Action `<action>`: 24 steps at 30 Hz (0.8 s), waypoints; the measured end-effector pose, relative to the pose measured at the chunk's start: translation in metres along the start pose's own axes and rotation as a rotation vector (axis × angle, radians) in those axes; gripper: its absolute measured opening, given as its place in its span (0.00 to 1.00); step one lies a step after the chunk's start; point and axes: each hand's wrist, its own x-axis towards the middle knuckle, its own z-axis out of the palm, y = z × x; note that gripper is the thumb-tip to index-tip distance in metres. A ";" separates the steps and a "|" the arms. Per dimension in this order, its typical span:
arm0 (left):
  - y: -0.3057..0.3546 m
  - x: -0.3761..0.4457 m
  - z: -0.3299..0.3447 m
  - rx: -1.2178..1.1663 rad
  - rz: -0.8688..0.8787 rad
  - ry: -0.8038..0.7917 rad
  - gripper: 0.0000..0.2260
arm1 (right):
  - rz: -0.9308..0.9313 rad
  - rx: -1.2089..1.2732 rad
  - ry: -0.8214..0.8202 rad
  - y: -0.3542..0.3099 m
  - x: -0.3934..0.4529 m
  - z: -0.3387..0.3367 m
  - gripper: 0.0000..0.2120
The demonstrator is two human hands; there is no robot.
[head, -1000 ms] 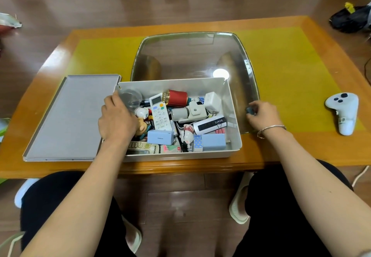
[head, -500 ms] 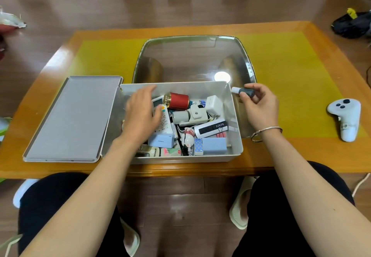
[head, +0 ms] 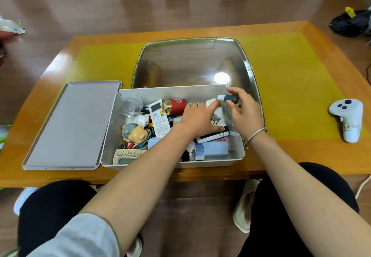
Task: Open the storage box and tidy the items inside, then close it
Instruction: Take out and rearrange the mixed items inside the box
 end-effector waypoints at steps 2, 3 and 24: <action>0.003 -0.001 -0.001 -0.112 -0.021 0.000 0.29 | 0.002 0.001 -0.004 -0.001 0.000 -0.001 0.15; 0.003 -0.002 -0.001 -0.136 -0.018 0.008 0.27 | 0.000 0.006 -0.004 -0.002 0.000 -0.001 0.15; -0.026 -0.084 -0.048 -0.404 -0.123 0.193 0.11 | 0.005 0.036 0.006 -0.004 0.000 0.000 0.14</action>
